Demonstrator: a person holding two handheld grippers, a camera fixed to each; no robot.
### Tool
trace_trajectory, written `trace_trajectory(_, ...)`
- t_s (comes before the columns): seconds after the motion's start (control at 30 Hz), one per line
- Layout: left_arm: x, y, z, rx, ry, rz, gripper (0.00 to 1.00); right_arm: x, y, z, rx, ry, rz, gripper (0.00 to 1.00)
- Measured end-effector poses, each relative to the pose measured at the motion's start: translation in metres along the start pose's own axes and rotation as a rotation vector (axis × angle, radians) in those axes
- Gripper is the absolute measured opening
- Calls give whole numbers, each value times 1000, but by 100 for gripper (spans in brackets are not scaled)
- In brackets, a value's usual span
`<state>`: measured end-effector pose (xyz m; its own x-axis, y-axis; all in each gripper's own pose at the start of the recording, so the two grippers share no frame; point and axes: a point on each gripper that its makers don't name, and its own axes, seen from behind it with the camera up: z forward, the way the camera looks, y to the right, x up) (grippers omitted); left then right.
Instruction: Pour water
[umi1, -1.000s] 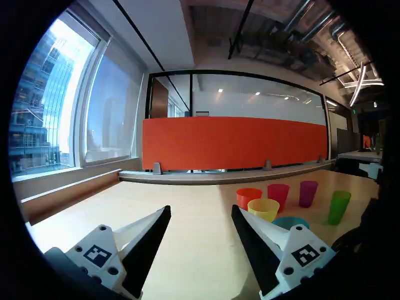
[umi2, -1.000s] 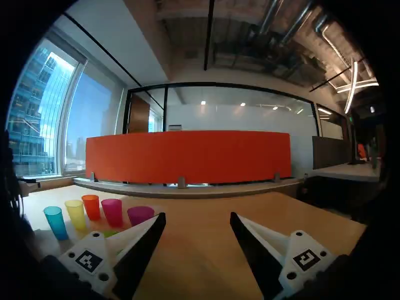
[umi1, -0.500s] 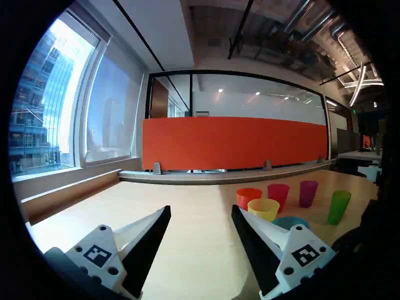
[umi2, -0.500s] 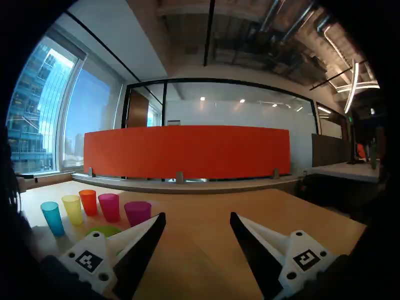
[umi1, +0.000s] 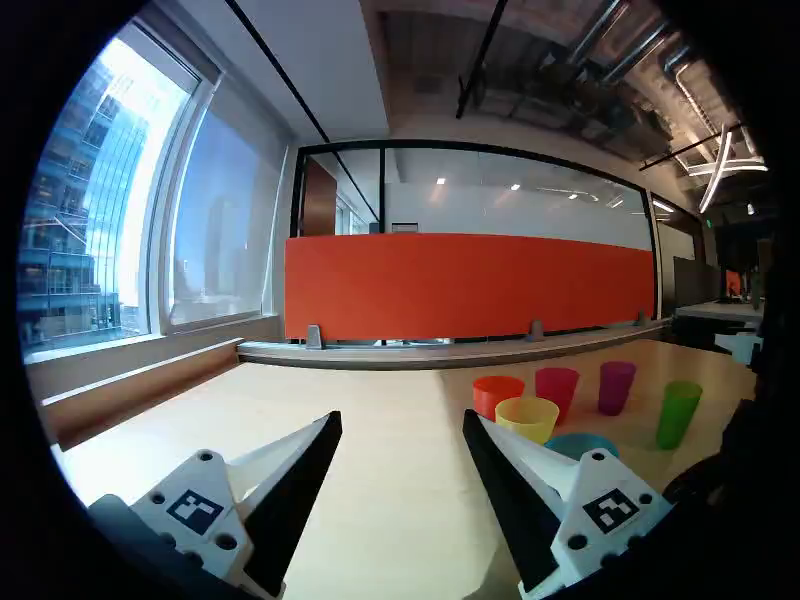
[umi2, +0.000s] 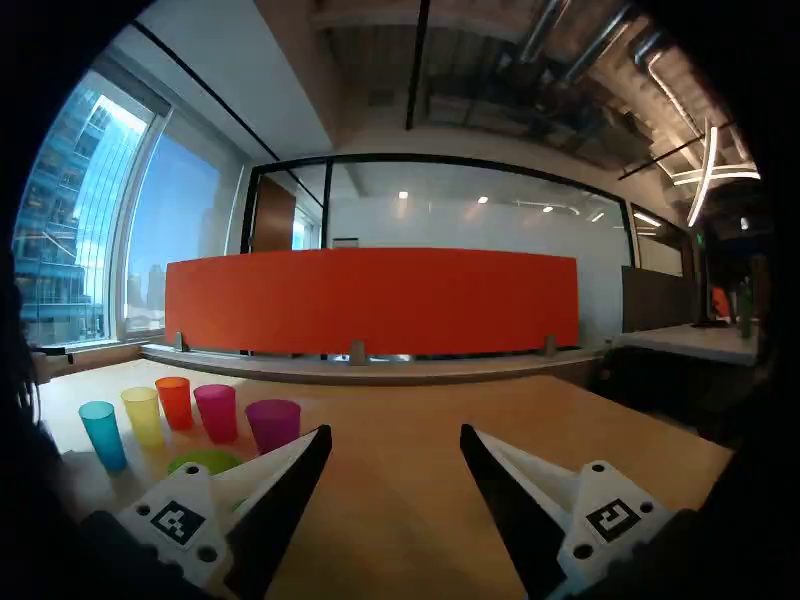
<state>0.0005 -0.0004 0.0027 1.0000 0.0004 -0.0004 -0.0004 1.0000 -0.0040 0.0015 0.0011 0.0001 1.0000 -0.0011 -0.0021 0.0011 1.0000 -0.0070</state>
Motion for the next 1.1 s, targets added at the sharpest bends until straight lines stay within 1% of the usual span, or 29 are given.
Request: trace_trajectory(1.1,0,1,1,0,0,0,90,-1,1,1,1,-2,1,99)
